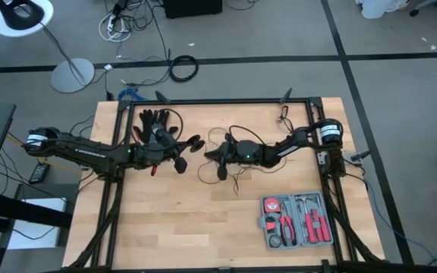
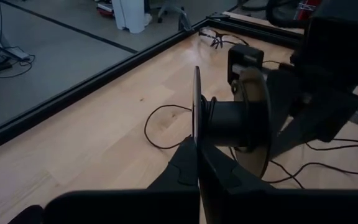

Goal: Coil cords
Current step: Coil the black wire

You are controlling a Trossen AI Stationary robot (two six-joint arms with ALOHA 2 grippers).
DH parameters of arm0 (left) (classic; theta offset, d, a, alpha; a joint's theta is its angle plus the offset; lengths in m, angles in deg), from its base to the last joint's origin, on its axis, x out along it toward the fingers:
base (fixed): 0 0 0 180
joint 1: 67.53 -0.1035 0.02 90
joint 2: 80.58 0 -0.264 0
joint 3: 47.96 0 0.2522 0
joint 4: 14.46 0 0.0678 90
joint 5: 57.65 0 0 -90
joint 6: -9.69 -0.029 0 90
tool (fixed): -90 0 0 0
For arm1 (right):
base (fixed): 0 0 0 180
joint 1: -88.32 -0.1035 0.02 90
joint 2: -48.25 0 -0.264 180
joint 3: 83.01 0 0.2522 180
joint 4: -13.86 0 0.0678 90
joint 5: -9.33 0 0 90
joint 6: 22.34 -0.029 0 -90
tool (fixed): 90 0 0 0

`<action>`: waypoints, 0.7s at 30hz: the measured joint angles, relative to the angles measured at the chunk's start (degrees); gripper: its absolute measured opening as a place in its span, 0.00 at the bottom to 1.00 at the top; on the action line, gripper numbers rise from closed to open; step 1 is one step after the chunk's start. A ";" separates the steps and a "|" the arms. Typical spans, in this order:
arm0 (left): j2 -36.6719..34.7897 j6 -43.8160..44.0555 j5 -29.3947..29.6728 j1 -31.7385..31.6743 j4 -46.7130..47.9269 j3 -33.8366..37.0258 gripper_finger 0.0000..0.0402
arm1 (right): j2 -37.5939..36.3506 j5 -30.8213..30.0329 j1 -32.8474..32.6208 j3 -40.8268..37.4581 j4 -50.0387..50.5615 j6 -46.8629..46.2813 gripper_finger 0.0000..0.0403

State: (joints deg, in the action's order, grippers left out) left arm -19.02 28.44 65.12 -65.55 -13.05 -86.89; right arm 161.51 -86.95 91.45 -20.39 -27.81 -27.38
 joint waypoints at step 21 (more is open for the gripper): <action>0.04 1.28 0.42 -0.04 -0.58 -0.01 0.00 | -8.84 -4.43 1.97 10.94 27.24 4.75 0.00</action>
State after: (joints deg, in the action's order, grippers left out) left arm -18.98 29.71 65.54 -65.59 -13.63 -86.90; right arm 152.67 -91.38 93.42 -9.45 -0.57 -22.63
